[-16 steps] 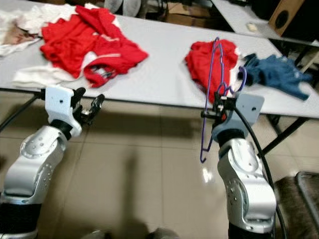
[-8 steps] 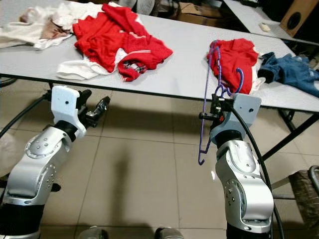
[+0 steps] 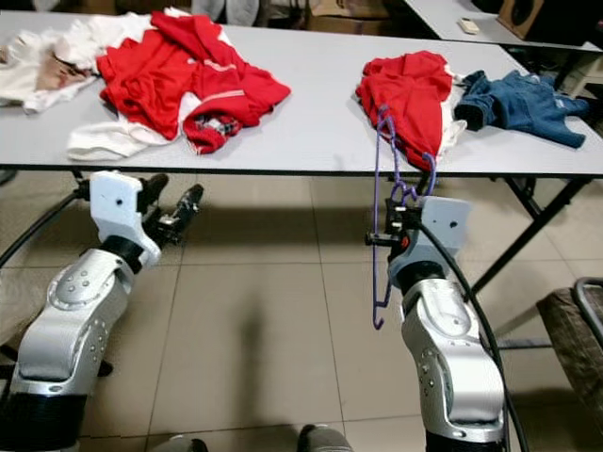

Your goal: Hang hanger

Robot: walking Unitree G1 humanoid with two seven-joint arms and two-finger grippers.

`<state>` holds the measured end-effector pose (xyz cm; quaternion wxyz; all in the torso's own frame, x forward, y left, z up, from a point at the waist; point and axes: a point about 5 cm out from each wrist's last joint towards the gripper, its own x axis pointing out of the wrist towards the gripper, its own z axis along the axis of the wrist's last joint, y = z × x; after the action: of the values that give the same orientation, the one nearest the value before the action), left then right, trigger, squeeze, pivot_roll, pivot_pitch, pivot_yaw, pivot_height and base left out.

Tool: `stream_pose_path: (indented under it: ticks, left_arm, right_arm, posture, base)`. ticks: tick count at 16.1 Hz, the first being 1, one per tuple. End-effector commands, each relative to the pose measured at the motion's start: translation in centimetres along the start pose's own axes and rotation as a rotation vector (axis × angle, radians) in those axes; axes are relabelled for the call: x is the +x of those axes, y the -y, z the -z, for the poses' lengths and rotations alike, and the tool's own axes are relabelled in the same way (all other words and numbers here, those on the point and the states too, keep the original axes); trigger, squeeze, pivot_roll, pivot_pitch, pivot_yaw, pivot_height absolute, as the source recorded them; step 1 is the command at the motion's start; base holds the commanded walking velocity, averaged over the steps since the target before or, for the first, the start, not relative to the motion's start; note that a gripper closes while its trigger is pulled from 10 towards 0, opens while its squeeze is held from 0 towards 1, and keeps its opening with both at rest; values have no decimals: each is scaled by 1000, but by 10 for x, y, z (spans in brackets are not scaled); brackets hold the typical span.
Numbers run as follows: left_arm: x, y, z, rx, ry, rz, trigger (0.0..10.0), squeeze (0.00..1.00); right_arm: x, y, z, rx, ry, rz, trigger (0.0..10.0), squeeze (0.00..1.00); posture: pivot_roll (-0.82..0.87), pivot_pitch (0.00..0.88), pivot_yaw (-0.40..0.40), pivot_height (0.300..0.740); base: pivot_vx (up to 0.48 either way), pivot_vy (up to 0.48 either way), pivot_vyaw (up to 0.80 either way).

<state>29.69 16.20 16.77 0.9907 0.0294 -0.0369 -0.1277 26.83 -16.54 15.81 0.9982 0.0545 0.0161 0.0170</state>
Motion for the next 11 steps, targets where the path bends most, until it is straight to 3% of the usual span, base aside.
stream_pose_path:
  ticks: [1,4,10,11]
  left_arm:
    - [-1,-1,4,-15,-2,0,10000,0]
    - [-1,-6,17,-63,-17,-44,10000,0]
    - [3,-18,17,-54,-40,-76,10000,0]
    - [4,-16,18,-58,-42,-72,10000,114]
  right_arm:
    - [0,-2,2,-16,4,-15,10000,0]
    - [4,-13,3,-28,12,-67,10000,0]
    - [9,-12,7,-26,19,-60,10000,0]
    - [9,-11,8,-25,21,-52,10000,0]
  posture:
    - [-139,2,-35,740]
    - [-146,0,-36,740]
    - [-116,0,-20,740]
    - [-113,0,-13,740]
  base:
    - [281,0,0]
    - [343,0,0]
    - [406,0,0]
    - [472,0,0]
